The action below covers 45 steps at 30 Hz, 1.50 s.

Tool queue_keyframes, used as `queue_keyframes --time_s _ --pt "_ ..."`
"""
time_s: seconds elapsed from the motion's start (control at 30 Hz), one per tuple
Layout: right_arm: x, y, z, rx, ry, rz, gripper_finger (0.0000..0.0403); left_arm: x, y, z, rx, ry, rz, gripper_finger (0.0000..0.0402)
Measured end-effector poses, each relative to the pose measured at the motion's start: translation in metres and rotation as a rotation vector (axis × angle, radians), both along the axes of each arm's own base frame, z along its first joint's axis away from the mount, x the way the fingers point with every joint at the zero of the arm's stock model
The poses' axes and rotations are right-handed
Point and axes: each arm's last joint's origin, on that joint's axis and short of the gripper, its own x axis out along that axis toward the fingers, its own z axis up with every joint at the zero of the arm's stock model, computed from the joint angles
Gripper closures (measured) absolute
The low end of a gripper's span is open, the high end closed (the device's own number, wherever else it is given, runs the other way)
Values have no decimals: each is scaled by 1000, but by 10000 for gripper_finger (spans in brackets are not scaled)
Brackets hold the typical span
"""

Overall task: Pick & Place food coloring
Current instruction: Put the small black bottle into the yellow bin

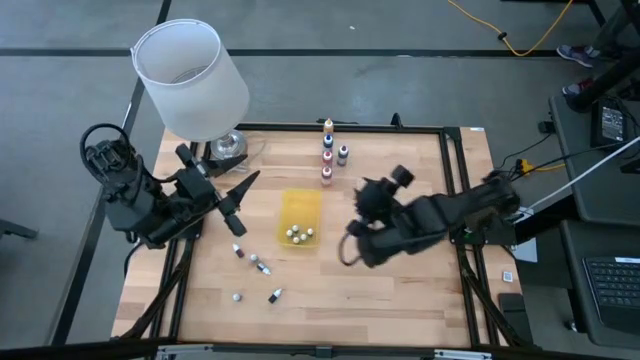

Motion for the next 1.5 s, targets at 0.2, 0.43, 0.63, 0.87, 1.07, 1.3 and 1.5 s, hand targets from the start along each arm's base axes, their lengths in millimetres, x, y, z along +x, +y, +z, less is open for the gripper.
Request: queue_keyframes --time_s 0.2,0.43,0.63,0.87,1.07,1.3,1.5 --pt "-74 -13 -22 49 -51 -30 251 1 1 0 8 8 9 235" --pt "-163 -51 -63 171 -206 -77 251 1 2 0 -14 -11 28 233" --pt "-208 -81 -104 176 -396 -72 252 1 2 -1 -11 -7 20 237" --pt "-229 -97 -149 41 -582 -69 275 1 2 -10 -35 -11 19 235" --pt "-235 -101 -168 134 -645 -51 296 0 2 -19 -79 -33 20 240" --pt "-213 -81 -183 322 -555 279 298 0 2 -21 -97 -28 -21 236" --pt "-196 -72 -182 318 -855 442 297 0 2 -22 -103 -32 -22 239"
